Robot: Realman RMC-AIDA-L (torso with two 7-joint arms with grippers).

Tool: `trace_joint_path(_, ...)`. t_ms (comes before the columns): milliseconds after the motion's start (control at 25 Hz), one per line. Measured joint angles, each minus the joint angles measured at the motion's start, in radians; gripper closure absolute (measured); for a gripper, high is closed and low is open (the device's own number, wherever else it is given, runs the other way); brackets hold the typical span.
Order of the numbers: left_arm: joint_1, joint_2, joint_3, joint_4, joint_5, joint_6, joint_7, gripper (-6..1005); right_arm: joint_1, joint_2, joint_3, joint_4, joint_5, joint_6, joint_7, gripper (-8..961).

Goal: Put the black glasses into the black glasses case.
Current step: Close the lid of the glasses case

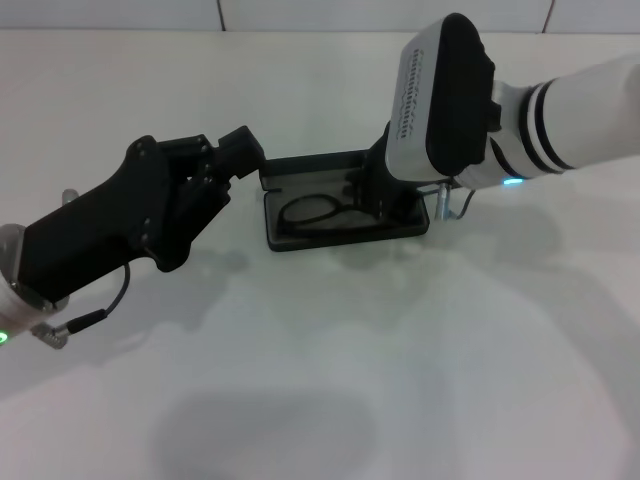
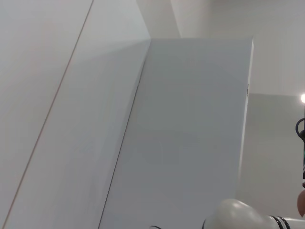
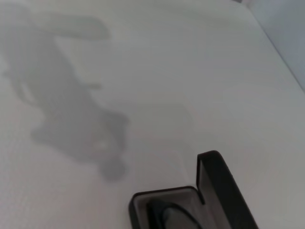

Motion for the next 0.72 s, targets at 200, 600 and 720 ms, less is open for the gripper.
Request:
trace_joint_path(200, -0.009, 0.0, -0.004, 0.0, 0.0, 0.0, -0.007, 947, -0.032, 0.0, -0.001, -0.022, 0.012, -0.015, 0.02, 872)
trace_joint_path(600, -0.101, 0.036, -0.006, 0.011, -0.008, -0.093, -0.095, 946, -0.263, -0.004, 0.01, -0.226, 0.184, -0.024, 0.01, 871)
trace_joint_path(720, -0.143, 0.062, -0.003, 0.015, 0.002, -0.177, -0.13, 946, -0.323, -0.003, 0.04, -0.257, 0.259, -0.076, -0.026, 871)
